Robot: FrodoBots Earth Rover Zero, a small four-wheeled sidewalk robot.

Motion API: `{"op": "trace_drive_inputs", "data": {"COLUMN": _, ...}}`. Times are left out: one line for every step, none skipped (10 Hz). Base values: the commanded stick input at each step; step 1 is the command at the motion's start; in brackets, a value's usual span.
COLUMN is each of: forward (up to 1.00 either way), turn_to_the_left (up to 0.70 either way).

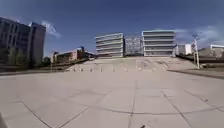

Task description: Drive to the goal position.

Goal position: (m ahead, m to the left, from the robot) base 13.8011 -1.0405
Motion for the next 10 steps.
{"op": "trace_drive_inputs", "data": {"forward": 0.43, "turn_to_the_left": -0.01}}
{"op": "trace_drive_inputs", "data": {"forward": 0.43, "turn_to_the_left": -0.01}}
{"op": "trace_drive_inputs", "data": {"forward": 0.43, "turn_to_the_left": -0.01}}
{"op": "trace_drive_inputs", "data": {"forward": 0.43, "turn_to_the_left": -0.01}}
{"op": "trace_drive_inputs", "data": {"forward": 0.43, "turn_to_the_left": -0.01}}
{"op": "trace_drive_inputs", "data": {"forward": 0.43, "turn_to_the_left": -0.01}}
{"op": "trace_drive_inputs", "data": {"forward": 0.43, "turn_to_the_left": -0.01}}
{"op": "trace_drive_inputs", "data": {"forward": 0.43, "turn_to_the_left": -0.01}}
{"op": "trace_drive_inputs", "data": {"forward": 0.43, "turn_to_the_left": -0.01}}
{"op": "trace_drive_inputs", "data": {"forward": 0.43, "turn_to_the_left": -0.01}}
